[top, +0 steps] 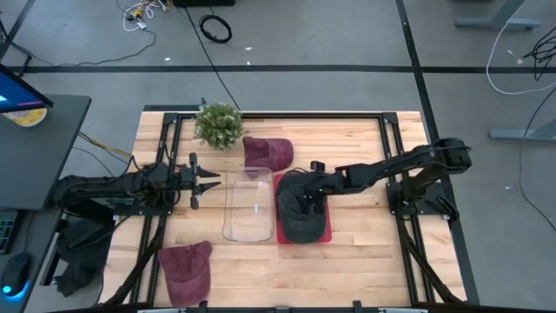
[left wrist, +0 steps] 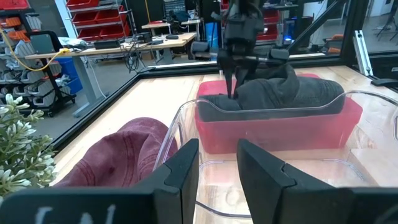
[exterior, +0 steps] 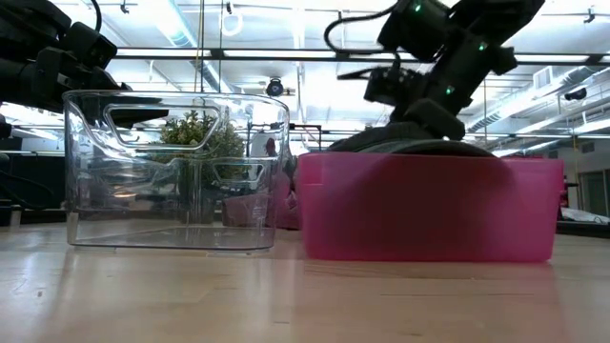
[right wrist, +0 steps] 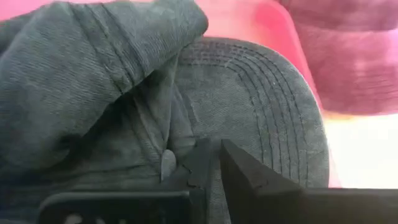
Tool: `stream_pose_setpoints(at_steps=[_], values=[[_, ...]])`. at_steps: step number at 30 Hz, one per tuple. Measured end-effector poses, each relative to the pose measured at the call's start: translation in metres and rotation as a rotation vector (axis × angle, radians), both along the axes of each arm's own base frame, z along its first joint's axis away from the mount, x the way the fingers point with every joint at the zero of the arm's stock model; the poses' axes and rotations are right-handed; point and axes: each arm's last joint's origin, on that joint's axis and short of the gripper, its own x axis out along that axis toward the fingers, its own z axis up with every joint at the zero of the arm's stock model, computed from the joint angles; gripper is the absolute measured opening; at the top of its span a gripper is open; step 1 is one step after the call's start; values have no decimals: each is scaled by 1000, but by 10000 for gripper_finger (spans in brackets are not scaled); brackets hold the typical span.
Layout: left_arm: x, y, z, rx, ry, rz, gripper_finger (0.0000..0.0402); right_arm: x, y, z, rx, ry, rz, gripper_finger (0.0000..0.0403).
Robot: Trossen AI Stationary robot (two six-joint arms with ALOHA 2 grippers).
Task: Pick & Place hat
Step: Put the black cap into the red bin
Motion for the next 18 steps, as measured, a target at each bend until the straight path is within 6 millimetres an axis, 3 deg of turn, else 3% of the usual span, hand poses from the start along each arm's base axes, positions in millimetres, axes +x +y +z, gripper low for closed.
stream_pose_setpoints(at_steps=[5,12,18], values=[[0,0,0,0,0,0,115,-4,-5,3,19,19,-7,39],[0,0,0,0,0,0,115,-17,-2,36,36,-93,-31,39],[0,0,0,0,0,0,115,-27,15,58,58,-182,24,39]])
